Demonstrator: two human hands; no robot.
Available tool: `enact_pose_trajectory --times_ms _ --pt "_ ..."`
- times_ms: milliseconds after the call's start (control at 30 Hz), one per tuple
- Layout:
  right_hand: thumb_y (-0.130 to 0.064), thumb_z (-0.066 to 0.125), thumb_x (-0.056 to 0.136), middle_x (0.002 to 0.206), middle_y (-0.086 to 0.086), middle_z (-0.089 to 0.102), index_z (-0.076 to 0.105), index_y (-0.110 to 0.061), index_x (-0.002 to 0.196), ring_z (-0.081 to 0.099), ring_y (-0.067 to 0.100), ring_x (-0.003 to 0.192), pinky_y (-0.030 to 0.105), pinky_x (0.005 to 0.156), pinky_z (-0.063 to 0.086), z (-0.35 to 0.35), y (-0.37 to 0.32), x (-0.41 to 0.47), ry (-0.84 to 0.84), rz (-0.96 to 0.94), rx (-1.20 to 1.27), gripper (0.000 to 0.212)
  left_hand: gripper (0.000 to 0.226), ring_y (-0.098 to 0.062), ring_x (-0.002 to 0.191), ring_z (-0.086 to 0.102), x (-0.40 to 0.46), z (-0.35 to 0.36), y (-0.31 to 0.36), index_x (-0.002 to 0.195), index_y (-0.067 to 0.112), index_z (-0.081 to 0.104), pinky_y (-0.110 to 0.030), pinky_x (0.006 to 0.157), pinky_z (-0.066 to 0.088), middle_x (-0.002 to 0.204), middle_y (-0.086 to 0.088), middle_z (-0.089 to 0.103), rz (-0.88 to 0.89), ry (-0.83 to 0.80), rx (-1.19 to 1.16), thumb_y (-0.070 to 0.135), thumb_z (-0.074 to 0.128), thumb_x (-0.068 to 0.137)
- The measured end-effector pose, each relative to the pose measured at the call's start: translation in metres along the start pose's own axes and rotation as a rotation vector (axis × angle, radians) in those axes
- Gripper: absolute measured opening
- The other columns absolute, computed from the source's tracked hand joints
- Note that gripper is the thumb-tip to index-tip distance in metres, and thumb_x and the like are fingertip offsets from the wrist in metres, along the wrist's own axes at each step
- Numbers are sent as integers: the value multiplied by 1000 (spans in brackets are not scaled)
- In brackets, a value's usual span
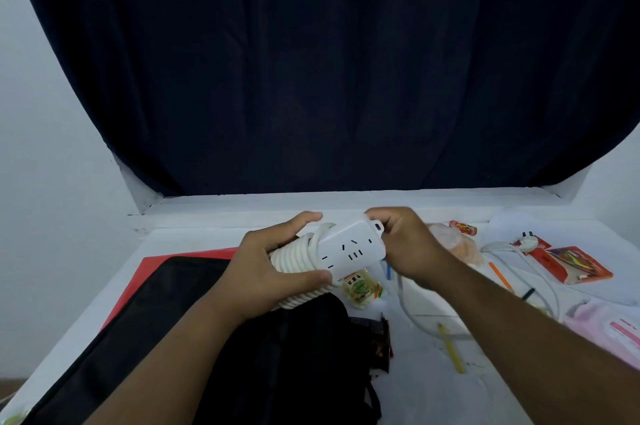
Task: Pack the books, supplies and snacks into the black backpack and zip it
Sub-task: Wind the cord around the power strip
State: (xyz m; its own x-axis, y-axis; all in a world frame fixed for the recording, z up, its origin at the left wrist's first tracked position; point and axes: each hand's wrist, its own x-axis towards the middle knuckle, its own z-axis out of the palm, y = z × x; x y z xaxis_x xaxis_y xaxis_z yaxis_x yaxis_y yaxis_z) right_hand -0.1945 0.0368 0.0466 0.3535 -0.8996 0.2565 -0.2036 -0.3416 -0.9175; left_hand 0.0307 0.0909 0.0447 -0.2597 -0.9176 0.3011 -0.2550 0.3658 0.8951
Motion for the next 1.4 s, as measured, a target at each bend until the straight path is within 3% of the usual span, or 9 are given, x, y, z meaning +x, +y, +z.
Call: enact_pose_trajectory --times_ms 133,233,333,600,767,867,967,1133,1400 --pt "21 50 81 50 -10 59 67 -16 64 45 -1 43 17 49 36 19 14 -11 -6 48 43 44 67 -14 105 69 -2 9 -6 127 36 62 -20 80 56 115 5 73 -58 92 -129 17 86 67" --pt "7 58 90 59 -6 65 71 -5 82 44 0 44 16 50 36 21 20 -13 -30 91 52 20 52 -30 82 71 -3 9 -9 121 31 70 -37 65 59 102 -5 74 -65 92 -177 11 84 75" --pt "-11 64 94 72 -8 68 73 -19 99 48 -2 47 11 54 39 19 20 -17 -105 60 5 13 39 -24 67 66 -2 7 -12 117 17 68 -32 46 52 88 -7 71 -59 139 -130 7 79 81" --pt "-14 57 99 67 -4 65 65 -25 104 61 17 57 36 62 53 19 37 -22 -137 189 -108 14 27 -26 84 73 5 8 -26 108 15 68 -39 71 62 95 -5 75 -43 367 -83 15 79 83" --pt "-21 52 101 77 1 63 65 -24 103 52 12 62 27 61 45 17 30 -22 -123 77 -414 14 25 -18 80 73 8 9 -32 103 18 68 -26 66 59 89 -1 75 -77 453 35 24 81 83" --pt "-20 45 101 76 0 55 55 -16 88 49 19 69 39 64 41 20 19 -17 -170 -64 -765 17 27 -15 80 72 9 10 -36 103 23 66 -27 65 60 90 5 74 -75 437 161 29 82 82" --pt "-17 44 100 94 -3 58 58 -18 101 52 20 80 35 66 41 20 5 -15 -205 -104 -1018 14 36 -11 81 70 9 8 -38 107 27 62 -35 66 61 96 13 72 -71 389 304 40 82 80" --pt "-14 48 97 107 -4 60 59 -24 119 58 20 90 30 67 37 27 -8 -11 -207 -185 -1105 26 49 -10 81 66 11 6 -36 113 32 55 -26 60 58 99 18 69 -51 334 489 57 78 78" --pt "1 76 73 85 -5 57 74 -22 79 57 12 67 26 47 47 22 -3 -5 -46 -481 -918 24 43 -16 80 68 8 -4 -36 111 26 59 -40 67 60 88 4 68 -41 78 361 41 83 79"
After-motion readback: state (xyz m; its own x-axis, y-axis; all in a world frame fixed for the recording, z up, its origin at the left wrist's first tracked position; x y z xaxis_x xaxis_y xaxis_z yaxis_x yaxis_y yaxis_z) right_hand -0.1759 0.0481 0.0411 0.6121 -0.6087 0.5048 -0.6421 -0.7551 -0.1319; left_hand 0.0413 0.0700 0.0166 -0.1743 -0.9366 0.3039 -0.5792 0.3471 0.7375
